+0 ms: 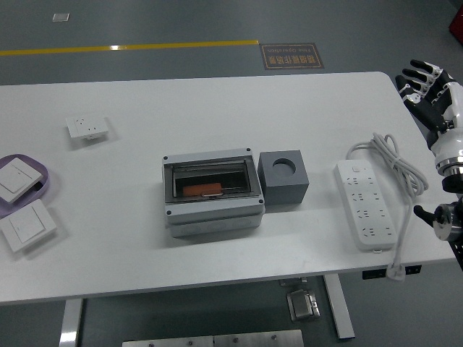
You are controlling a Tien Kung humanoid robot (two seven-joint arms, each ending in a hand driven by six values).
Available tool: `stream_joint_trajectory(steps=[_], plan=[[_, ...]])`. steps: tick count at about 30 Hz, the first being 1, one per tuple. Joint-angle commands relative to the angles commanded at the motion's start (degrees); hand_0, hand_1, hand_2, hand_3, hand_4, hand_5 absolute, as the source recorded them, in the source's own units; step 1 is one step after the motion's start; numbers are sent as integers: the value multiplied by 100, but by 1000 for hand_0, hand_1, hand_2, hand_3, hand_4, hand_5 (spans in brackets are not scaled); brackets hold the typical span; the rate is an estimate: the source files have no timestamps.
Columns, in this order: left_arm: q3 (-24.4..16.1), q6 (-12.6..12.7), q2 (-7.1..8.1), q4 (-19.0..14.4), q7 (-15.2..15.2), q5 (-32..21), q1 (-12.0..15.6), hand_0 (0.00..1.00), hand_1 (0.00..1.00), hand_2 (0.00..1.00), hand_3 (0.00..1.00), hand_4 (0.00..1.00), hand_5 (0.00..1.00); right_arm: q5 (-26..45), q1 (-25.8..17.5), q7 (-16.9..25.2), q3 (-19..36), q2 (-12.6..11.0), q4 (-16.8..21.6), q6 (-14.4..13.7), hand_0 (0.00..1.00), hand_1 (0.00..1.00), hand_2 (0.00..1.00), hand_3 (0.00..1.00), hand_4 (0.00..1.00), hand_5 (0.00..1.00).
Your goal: Pick up the cylinder from the cube,place it in the box,flap close box
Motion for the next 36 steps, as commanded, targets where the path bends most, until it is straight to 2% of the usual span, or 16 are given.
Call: stream_joint_trajectory(steps=[4, 5, 28, 36], plan=[[41, 0, -7, 14, -1, -40, -13, 623, 608, 541, 628, 687, 315, -15, 15, -9, 1, 5, 1, 0, 690, 662, 667, 681, 766, 238], [55, 0, -10, 18, 0, -54, -15, 623, 608, 540, 628, 688, 316, -18, 18, -8, 3, 5, 3, 4, 691, 662, 666, 675, 771, 203], [122, 1, -36, 41, 2, -146, -23, 624, 607, 541, 629, 688, 315, -18, 34, 51, 61, 24, -23, 51, 691, 658, 655, 662, 796, 204], [162, 0, -37, 40, 3, -185, -19, 623, 608, 541, 628, 688, 314, -17, 38, 71, 80, 28, -35, 55, 689, 656, 654, 657, 785, 174]])
